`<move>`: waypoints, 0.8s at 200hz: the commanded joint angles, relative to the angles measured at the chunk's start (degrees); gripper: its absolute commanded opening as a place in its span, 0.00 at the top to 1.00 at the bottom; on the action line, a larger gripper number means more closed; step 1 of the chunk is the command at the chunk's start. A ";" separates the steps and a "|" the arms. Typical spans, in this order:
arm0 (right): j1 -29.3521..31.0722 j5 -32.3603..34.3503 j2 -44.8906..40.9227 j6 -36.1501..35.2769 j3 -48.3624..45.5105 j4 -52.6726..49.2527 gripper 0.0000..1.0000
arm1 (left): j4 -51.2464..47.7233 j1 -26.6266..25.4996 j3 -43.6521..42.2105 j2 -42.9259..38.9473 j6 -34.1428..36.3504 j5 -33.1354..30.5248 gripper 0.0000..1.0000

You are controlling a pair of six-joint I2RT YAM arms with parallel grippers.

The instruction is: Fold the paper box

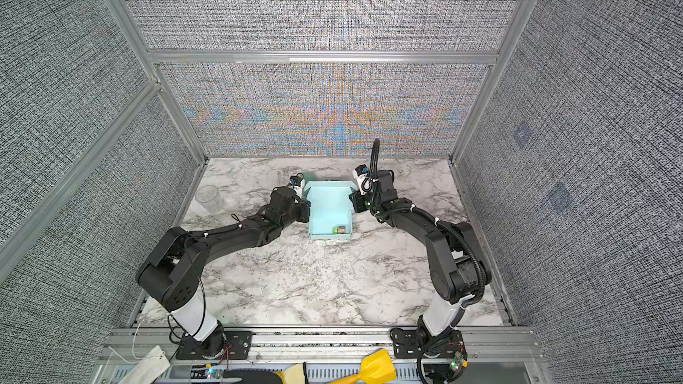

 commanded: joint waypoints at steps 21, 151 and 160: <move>2.10 5.40 -2.54 2.99 -1.67 1.42 0.94 | 0.15 0.10 0.65 0.83 0.16 0.36 1.00; 9.19 22.08 -9.31 8.48 -11.00 10.20 1.00 | 8.85 -1.21 -5.31 -1.79 -0.43 -1.97 1.00; 9.43 22.69 -9.29 8.69 -11.06 10.70 1.00 | 9.23 -1.32 -5.57 -1.97 -0.48 -2.27 1.00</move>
